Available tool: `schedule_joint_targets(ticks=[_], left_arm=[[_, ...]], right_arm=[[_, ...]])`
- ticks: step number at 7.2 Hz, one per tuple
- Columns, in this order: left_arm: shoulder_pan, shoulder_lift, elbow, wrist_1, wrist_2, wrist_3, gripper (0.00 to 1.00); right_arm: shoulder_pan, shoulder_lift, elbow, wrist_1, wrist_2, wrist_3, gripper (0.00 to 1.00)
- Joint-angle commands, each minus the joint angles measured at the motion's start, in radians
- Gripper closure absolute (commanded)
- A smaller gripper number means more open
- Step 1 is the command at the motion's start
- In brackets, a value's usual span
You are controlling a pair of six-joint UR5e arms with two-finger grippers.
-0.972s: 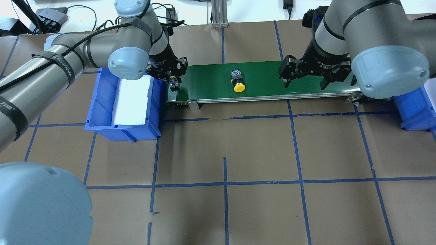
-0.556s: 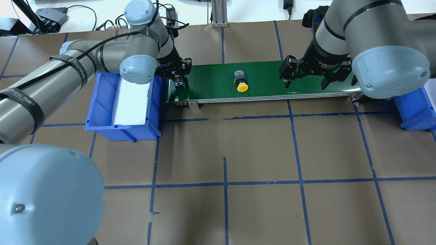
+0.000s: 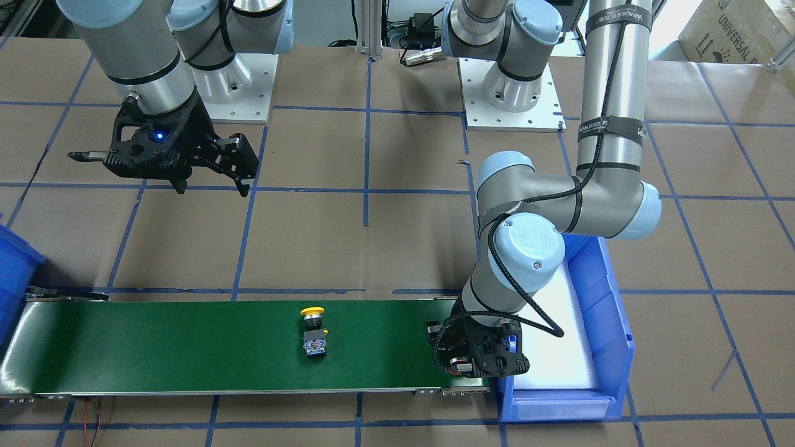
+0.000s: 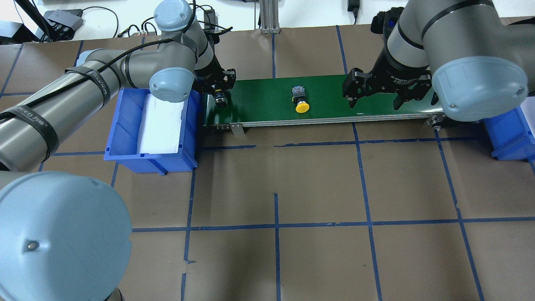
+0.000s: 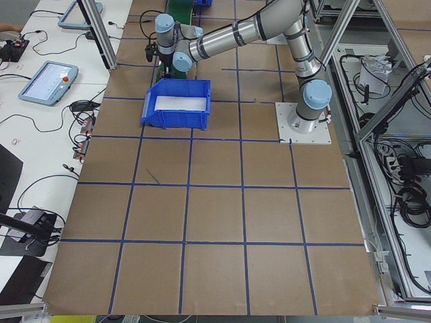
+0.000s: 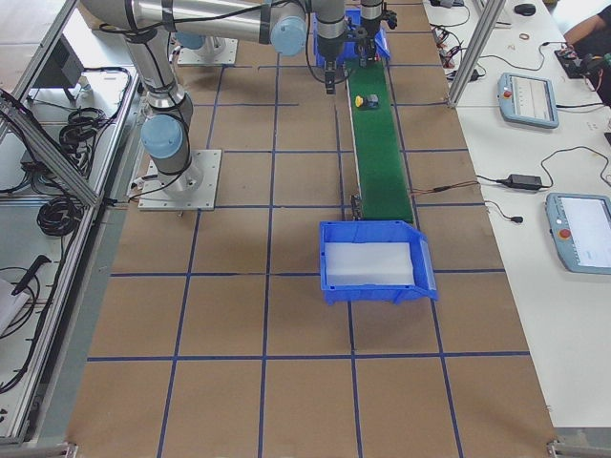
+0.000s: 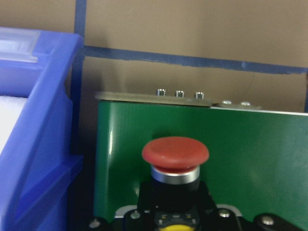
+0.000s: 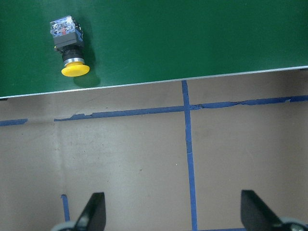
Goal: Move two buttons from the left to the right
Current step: 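Place the red button on the conveyor start and open the left gripper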
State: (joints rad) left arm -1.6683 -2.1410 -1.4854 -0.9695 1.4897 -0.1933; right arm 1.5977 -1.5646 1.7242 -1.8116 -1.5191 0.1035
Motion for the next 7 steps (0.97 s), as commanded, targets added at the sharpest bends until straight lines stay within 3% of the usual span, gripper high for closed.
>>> schedule_joint_targets(ticks=[1,2,4,5,7], left_arm=[[-0.001,0.001,0.004,-0.005,0.0,0.0,0.76],[-0.001,0.001,-0.004,-0.006,0.006,0.002,0.52],[-0.001,0.016,-0.006,-0.009,0.008,0.012,0.22],[-0.001,0.044,-0.007,-0.02,0.008,0.026,0.14],[-0.001,0.149,-0.012,-0.154,0.015,0.073,0.08]], right_arm=[[0.001,0.001,0.0,-0.002,0.0,0.001,0.0],[0.001,0.002,-0.005,-0.005,-0.003,-0.002,0.0],[0.005,0.0,-0.002,-0.02,-0.009,0.001,0.0],[0.005,0.001,0.0,-0.021,-0.003,0.001,0.0],[0.005,0.0,0.0,-0.021,0.0,0.002,0.0]])
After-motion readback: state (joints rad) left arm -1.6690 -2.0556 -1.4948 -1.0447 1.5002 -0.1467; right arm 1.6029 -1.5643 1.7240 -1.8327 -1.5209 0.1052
